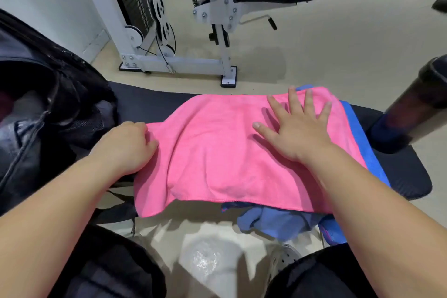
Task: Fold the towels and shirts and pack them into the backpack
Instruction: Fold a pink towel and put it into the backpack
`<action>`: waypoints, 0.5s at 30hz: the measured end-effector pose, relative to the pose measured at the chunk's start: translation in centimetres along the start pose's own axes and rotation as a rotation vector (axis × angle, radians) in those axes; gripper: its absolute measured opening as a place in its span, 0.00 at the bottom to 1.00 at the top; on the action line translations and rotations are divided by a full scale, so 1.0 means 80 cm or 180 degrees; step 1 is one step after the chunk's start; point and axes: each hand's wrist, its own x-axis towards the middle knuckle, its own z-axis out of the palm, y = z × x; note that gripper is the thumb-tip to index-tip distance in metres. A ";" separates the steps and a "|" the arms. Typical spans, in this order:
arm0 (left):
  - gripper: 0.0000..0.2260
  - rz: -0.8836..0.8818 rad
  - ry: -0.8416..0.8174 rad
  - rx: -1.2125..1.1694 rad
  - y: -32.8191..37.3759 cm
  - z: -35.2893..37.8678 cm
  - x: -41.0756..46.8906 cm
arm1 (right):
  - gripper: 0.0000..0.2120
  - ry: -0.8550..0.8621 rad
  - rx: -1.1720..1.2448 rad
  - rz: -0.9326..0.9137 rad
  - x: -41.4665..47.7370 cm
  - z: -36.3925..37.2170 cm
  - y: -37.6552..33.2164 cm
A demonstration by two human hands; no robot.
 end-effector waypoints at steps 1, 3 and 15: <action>0.14 -0.0050 -0.0062 0.0060 -0.002 0.005 -0.001 | 0.42 -0.0017 -0.0006 -0.0154 -0.004 -0.005 -0.013; 0.18 -0.0107 -0.0032 0.0038 -0.004 0.009 -0.001 | 0.40 -0.0178 -0.0021 -0.0414 -0.013 -0.003 -0.036; 0.08 -0.0316 0.0505 -0.0483 -0.016 0.019 0.017 | 0.41 -0.0609 -0.0287 -0.0639 -0.031 0.045 -0.047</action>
